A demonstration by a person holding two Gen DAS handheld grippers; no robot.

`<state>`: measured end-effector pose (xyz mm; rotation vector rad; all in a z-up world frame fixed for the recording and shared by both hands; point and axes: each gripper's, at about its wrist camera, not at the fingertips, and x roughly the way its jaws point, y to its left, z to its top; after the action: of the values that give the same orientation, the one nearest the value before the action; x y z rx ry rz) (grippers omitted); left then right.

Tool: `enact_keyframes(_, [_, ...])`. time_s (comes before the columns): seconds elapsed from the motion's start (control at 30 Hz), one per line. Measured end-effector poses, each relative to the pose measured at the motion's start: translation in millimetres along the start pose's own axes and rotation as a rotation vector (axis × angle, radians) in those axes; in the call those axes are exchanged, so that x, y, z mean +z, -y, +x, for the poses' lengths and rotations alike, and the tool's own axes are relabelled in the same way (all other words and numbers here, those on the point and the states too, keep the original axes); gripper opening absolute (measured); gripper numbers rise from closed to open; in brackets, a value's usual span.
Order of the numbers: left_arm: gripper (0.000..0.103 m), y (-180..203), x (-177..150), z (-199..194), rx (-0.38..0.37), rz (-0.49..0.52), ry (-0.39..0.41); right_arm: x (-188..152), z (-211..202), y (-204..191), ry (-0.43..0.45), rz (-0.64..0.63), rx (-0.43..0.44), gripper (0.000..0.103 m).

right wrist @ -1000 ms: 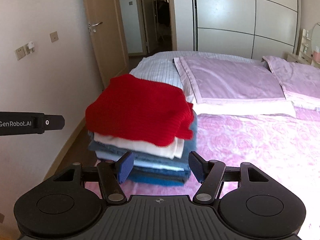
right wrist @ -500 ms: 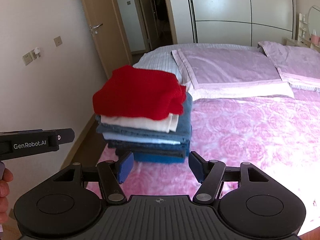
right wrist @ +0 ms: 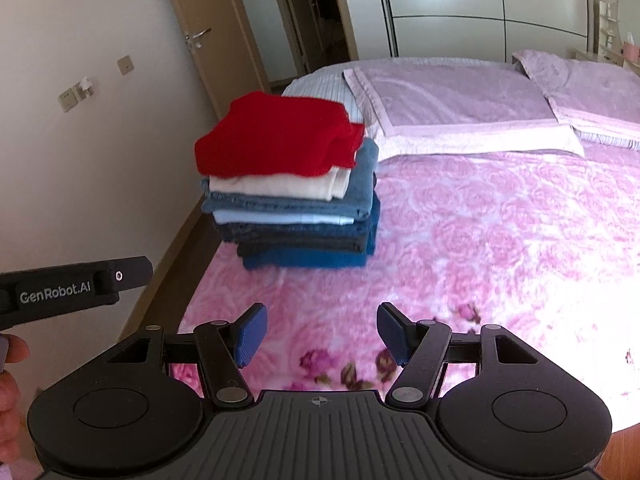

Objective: Fold clothes

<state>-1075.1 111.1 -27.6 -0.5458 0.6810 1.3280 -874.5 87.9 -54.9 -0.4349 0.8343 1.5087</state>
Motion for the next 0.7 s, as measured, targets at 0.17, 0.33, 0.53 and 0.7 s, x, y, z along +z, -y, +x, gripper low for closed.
enact_keyframes(0.17, [0.066,-1.6,-19.2,-7.5,0.022,-0.011,-0.010,-15.6,-3.4,-4.2,-0.028,-0.025,0.005,0.064])
enact_keyframes(0.33, [0.066,-3.1,-33.3,-7.3,0.036,-0.005,-0.014,-24.5,-3.2,-9.8,-0.045,-0.049,0.005,0.064])
enact_keyframes(0.53, [0.066,-7.0,-42.1,2.9,0.048,0.006,-0.005,-29.2,5.8,-16.9,-0.046,-0.071,-0.011,0.064])
enact_keyframes(0.7, [0.067,-13.6,-41.7,17.3,0.061,0.012,0.010,-30.6,19.7,-18.1,-0.062,-0.050,-0.027,0.064])
